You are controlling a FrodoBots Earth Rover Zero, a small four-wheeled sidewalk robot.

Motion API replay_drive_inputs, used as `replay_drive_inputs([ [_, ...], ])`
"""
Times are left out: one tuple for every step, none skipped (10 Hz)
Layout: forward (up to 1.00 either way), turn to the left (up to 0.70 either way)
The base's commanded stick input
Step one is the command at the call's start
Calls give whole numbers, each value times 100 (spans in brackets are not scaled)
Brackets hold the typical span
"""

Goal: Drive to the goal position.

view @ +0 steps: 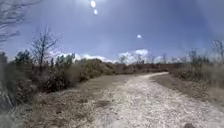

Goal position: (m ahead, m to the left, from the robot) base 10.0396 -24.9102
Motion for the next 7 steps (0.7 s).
replay_drive_inputs([
  [70, -30],
  [70, -35],
  [70, -26],
  [70, 0],
  [70, 0],
  [70, 0],
  [70, 0],
])
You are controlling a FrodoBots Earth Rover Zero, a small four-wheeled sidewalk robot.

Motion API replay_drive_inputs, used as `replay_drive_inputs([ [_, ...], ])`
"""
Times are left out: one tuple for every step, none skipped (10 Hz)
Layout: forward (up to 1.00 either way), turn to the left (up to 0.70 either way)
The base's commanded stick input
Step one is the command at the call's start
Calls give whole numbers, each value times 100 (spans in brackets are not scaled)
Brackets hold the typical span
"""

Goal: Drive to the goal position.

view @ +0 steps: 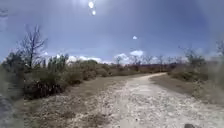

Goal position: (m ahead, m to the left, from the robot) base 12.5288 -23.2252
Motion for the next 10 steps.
replay_drive_inputs([
  [70, 0],
  [70, -18],
  [70, -35],
  [70, -35],
  [70, -29],
  [70, -11],
  [70, 0],
  [70, 0],
  [70, 0],
  [70, 0],
])
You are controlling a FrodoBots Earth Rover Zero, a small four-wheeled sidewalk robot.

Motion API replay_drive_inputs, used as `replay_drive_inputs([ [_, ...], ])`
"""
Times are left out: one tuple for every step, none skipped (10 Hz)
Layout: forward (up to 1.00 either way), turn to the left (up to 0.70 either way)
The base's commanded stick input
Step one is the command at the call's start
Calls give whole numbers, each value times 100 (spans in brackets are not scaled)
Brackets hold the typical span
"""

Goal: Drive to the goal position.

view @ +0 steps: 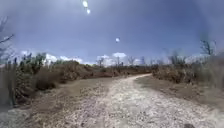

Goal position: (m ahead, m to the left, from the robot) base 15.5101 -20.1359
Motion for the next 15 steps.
replay_drive_inputs([
  [70, 0],
  [70, 0],
  [70, 0],
  [70, 0],
  [70, -10],
  [70, -23],
  [70, -35],
  [70, 0],
  [70, 0],
  [70, 0],
  [70, 0],
  [70, 0],
  [70, 0],
  [70, 0],
  [70, 0],
])
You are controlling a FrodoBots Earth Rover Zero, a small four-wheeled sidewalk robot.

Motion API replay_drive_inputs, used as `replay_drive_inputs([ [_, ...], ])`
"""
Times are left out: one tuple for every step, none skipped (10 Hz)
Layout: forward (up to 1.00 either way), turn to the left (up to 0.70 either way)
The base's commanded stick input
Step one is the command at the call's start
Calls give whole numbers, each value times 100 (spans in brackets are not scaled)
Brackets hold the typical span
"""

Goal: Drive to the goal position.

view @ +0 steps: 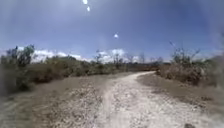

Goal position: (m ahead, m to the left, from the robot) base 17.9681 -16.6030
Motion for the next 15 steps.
replay_drive_inputs([
  [70, 0],
  [70, -31],
  [70, -35],
  [70, -9],
  [70, 0],
  [70, 0],
  [70, 0],
  [70, 0],
  [70, 0],
  [70, 0],
  [70, 0],
  [70, 0],
  [70, 0],
  [70, 0],
  [70, 0],
])
